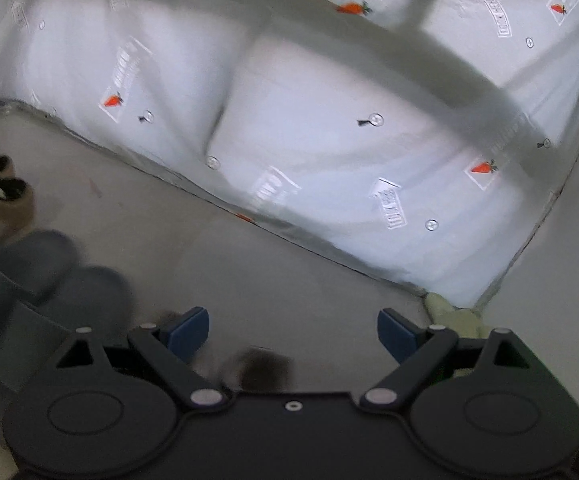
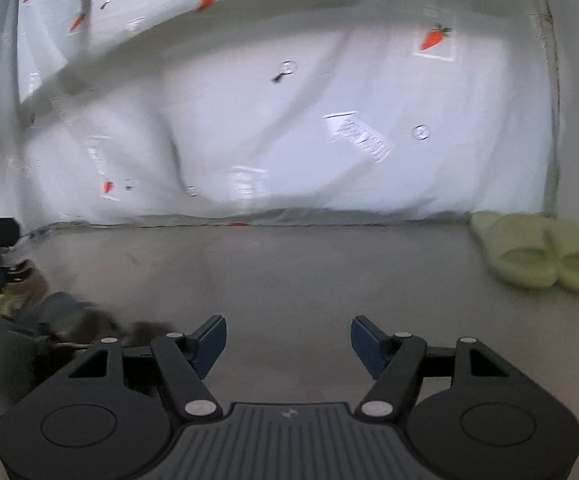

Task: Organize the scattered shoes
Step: 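Grasp both black Puma sneakers by their heels with the right tool, then carry the black sneakers with the right tool toward the olive slides, then set the black sneakers beside the olive slides and open the right tool, then grasp the dark grey slides together with the right tool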

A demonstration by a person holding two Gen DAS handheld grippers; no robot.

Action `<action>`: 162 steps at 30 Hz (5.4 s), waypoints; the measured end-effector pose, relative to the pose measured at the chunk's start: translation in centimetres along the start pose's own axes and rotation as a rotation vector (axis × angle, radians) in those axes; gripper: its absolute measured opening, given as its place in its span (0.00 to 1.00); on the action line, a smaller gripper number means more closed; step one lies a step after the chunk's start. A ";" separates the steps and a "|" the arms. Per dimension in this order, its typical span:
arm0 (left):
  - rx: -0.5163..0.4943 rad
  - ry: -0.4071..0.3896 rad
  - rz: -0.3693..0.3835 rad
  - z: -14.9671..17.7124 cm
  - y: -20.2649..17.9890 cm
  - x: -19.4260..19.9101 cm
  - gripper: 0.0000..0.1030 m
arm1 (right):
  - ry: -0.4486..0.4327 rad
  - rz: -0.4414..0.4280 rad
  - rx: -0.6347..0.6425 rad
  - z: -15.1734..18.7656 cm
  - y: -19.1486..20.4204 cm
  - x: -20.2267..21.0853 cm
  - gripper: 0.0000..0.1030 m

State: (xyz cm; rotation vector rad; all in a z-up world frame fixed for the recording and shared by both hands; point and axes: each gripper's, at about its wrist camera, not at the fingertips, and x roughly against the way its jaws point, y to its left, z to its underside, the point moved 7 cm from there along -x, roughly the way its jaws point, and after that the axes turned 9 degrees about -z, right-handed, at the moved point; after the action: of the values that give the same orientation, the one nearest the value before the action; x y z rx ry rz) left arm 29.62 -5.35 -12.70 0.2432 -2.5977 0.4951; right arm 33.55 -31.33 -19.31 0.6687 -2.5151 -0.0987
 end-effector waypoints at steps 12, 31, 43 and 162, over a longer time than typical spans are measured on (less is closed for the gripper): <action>-0.089 0.046 0.063 -1.3 11.7 2.4 0.89 | 0.038 0.037 -0.056 2.0 13.7 -4.8 0.68; -0.062 0.070 0.137 -6.0 14.5 -7.4 0.89 | 0.557 0.132 -0.128 1.4 12.6 -21.6 0.79; -0.032 0.091 0.140 -8.1 15.1 -11.6 0.89 | 0.241 0.132 0.035 2.0 15.6 -19.0 0.37; 0.035 -0.067 0.031 2.8 -10.7 0.1 0.89 | -0.220 0.232 0.153 -7.1 -12.5 10.0 1.00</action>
State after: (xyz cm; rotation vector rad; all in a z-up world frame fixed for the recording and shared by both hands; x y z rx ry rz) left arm 31.05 -16.26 -11.73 0.2351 -2.6637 0.5522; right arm 35.35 -46.63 -10.95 0.4386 -2.8154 0.1110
